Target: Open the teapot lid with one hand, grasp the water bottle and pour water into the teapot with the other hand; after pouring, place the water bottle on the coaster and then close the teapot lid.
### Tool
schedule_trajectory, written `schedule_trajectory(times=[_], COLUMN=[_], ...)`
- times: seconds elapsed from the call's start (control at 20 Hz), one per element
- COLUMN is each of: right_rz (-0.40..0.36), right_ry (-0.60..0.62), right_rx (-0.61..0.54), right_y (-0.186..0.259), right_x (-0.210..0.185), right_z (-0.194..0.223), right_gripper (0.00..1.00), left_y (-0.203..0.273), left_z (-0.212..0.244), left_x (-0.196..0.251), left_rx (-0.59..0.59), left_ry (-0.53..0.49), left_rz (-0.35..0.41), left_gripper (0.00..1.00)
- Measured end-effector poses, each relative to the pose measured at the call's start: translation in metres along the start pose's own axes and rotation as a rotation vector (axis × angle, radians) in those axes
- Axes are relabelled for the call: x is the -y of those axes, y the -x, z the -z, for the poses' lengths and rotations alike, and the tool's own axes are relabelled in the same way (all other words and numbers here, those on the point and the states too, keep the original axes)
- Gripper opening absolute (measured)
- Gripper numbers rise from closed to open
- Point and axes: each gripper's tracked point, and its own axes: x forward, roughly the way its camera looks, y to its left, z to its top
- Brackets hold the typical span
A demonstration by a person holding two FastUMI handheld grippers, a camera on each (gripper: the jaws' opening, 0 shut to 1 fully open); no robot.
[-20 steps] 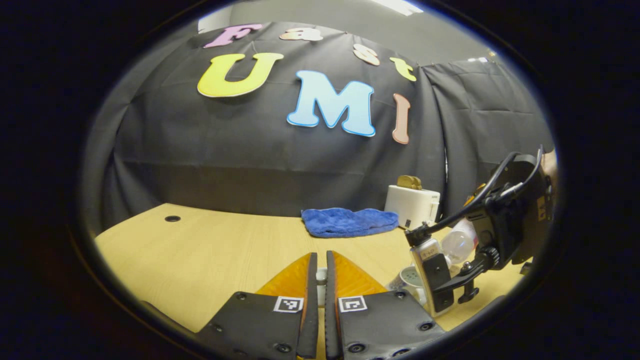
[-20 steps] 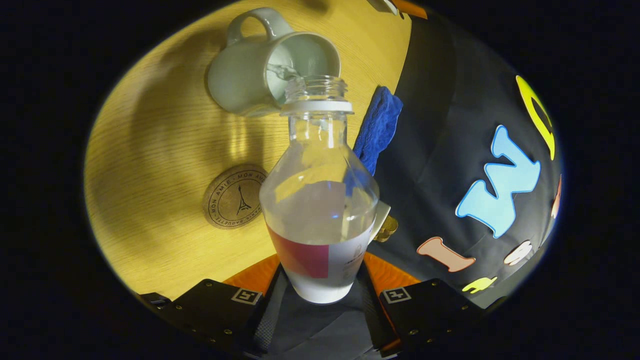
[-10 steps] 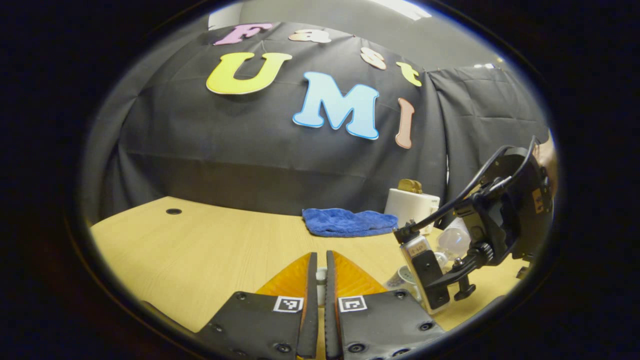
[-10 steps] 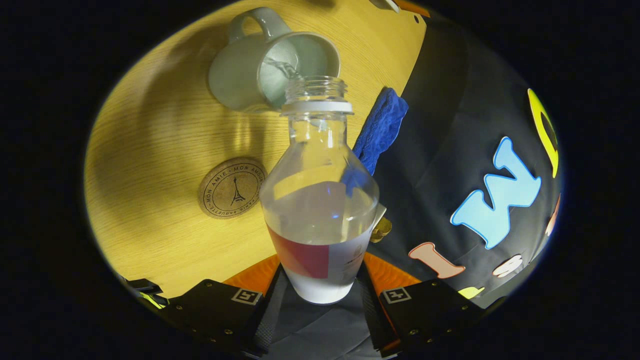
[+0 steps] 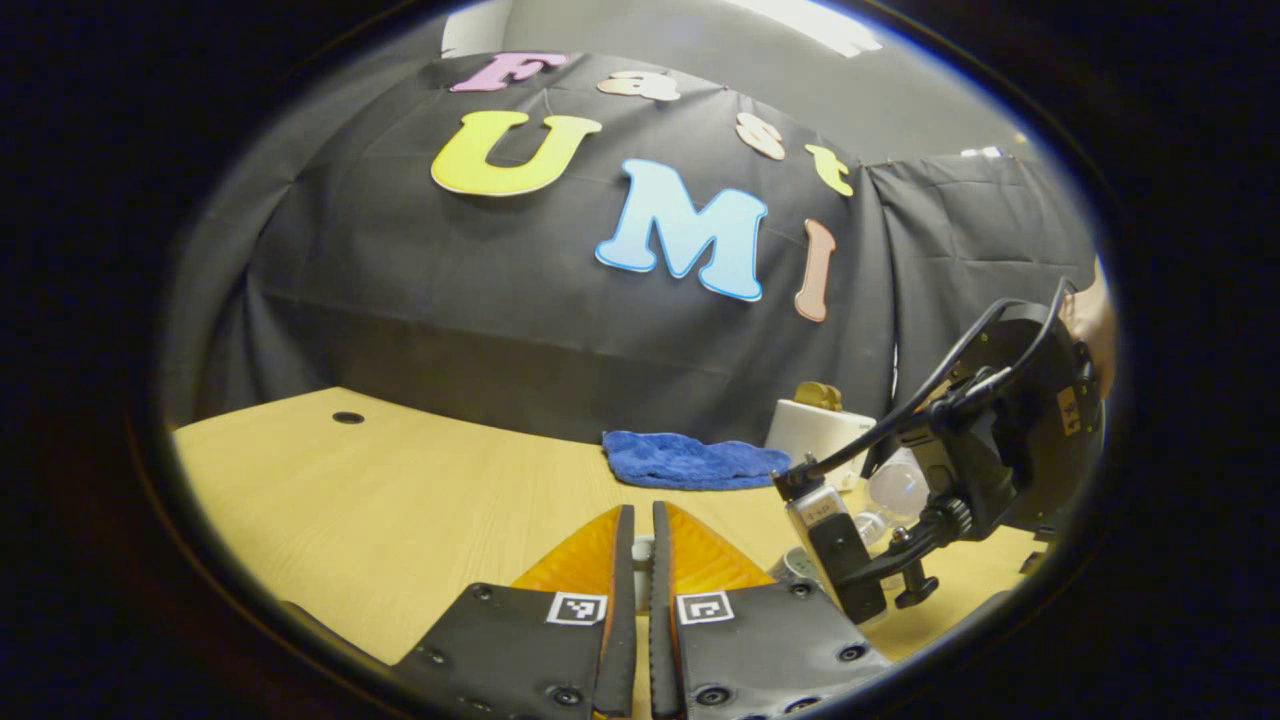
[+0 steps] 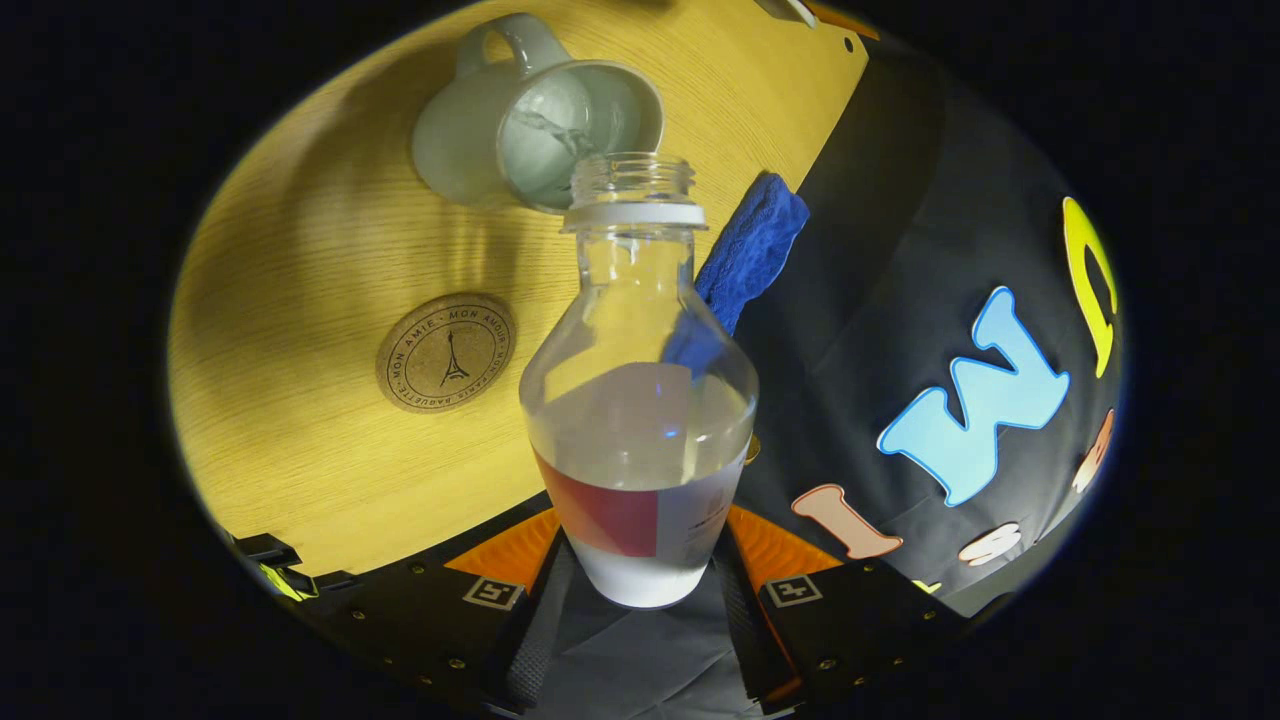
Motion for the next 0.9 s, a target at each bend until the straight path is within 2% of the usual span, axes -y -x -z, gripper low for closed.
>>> schedule_trajectory(times=[0.5,0.9], right_rz=[0.078,0.145], right_ry=[0.059,0.110], right_rx=[-0.003,-0.002], right_y=[0.010,0.015], right_x=[0.020,0.025], right_z=[-0.007,-0.010], right_gripper=[0.72,0.72], left_y=[0.006,0.008], left_z=[-0.016,-0.015], left_x=[0.005,0.000], left_rx=[0.020,0.021], left_ry=[-0.009,0.002], left_rz=[0.025,0.014], left_gripper=[0.12,0.12])
